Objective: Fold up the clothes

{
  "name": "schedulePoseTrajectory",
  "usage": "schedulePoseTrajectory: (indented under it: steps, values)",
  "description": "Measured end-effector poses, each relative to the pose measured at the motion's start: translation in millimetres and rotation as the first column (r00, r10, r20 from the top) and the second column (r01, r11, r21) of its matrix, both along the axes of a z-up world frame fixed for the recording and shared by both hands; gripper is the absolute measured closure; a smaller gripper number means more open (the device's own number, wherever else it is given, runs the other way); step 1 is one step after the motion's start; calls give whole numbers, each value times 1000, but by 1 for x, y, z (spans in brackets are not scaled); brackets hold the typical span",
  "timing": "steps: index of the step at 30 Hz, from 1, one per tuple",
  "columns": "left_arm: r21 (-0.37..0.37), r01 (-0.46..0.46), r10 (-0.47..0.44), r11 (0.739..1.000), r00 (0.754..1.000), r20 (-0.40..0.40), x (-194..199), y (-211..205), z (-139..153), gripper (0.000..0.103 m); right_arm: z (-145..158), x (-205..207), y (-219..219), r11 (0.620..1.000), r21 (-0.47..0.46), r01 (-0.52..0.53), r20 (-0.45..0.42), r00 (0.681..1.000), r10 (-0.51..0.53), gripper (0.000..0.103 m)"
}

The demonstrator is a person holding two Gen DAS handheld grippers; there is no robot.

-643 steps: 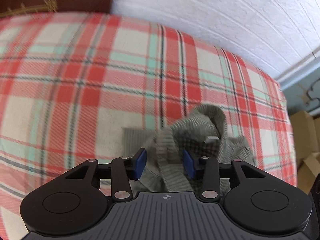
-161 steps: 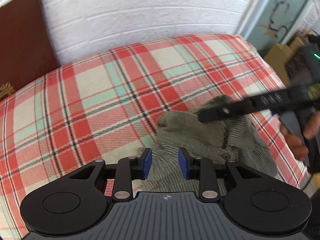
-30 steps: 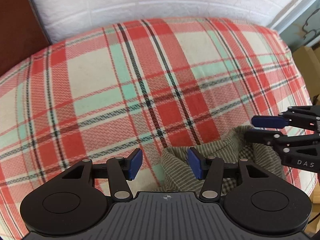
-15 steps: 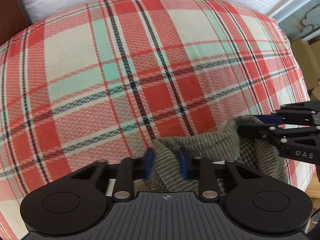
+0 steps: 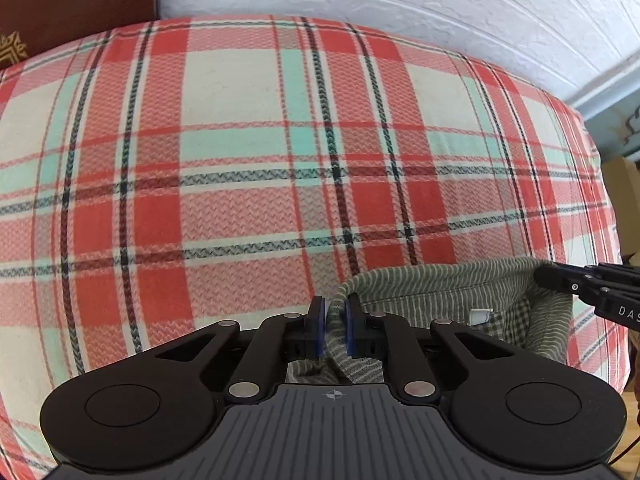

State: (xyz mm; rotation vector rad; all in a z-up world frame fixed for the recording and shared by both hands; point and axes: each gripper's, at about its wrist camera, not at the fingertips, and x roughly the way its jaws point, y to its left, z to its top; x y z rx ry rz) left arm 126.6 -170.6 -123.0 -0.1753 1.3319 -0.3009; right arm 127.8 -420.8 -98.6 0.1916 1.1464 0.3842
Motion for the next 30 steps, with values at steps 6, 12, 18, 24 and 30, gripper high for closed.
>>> schedulePoseTrajectory:
  steps: [6, 12, 18, 24, 30]
  values:
    - [-51, -52, 53, 997, 998, 20, -2, 6, 11, 58, -5, 3, -3, 999, 3, 39, 12, 999, -39, 75]
    - [-121, -127, 132, 984, 991, 29, -8, 22, 26, 47, -1, -4, -13, 996, 46, 80, 13, 997, -81, 71]
    - [-154, -122, 137, 980, 987, 88, -30, 24, 51, 41, 22, -22, -21, 988, 102, 118, 74, 989, -126, 61]
    - [-183, -87, 107, 979, 989, 103, -57, 9, 58, 41, 31, -49, -23, 974, 166, 156, 70, 983, -170, 59]
    - [-215, -72, 90, 974, 993, 76, -73, -13, 42, 41, 28, -73, -8, 967, 205, 154, 27, 986, -163, 59]
